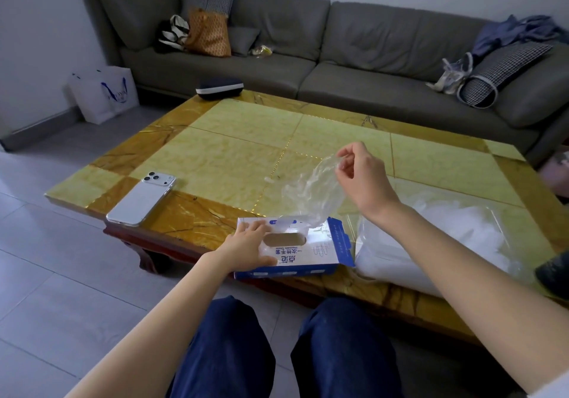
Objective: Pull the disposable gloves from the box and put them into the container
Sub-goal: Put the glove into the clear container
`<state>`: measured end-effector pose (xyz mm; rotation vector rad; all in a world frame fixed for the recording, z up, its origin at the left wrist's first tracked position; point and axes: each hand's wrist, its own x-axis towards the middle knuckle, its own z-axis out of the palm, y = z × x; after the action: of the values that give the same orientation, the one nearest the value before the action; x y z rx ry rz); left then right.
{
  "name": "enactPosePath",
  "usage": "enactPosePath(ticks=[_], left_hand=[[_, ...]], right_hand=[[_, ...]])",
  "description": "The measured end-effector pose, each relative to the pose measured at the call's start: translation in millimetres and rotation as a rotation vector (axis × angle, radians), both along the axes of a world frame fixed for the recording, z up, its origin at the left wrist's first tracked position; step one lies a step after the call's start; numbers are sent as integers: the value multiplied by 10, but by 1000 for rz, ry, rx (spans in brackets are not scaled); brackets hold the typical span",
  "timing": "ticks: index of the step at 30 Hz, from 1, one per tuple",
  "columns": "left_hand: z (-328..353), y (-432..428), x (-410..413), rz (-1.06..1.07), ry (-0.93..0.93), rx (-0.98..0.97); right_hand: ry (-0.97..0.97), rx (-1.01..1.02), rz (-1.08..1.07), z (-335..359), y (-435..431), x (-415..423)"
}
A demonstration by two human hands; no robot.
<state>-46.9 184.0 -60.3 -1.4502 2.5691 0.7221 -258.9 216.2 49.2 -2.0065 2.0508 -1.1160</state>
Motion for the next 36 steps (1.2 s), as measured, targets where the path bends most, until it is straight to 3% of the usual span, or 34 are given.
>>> enactPosePath(ticks=[3,7,13,17,20,23,27,30,32,36], left_hand=[[130,-37,-11,135,183,-14],[545,-26,-139,223,522,-192],[972,102,-510,-33,525,-169],[1022,81,-557,-20,661,-181],[1089,93,-552,11,815,-68],[1151,139,-548,-4,957,86],[1161,143,-517,22,1035,130],[1028,73,-483,100,930,8],[825,29,-460,128,744,-60],[283,43,-411,-168,5,77]], right_hand=[[59,37,34,89,111,-59],[162,75,103,156,256,-68],[111,32,313,208,364,52],[-152,-79,185,227,397,-30],[-482,201,95,139,383,-184],[-728,470,229,-2,394,-249],[-900,527,357,-4,426,-249],[-874,364,266,37,407,-278],[-759,290,139,35,405,-328],[-654,175,18,-32,416,-471]])
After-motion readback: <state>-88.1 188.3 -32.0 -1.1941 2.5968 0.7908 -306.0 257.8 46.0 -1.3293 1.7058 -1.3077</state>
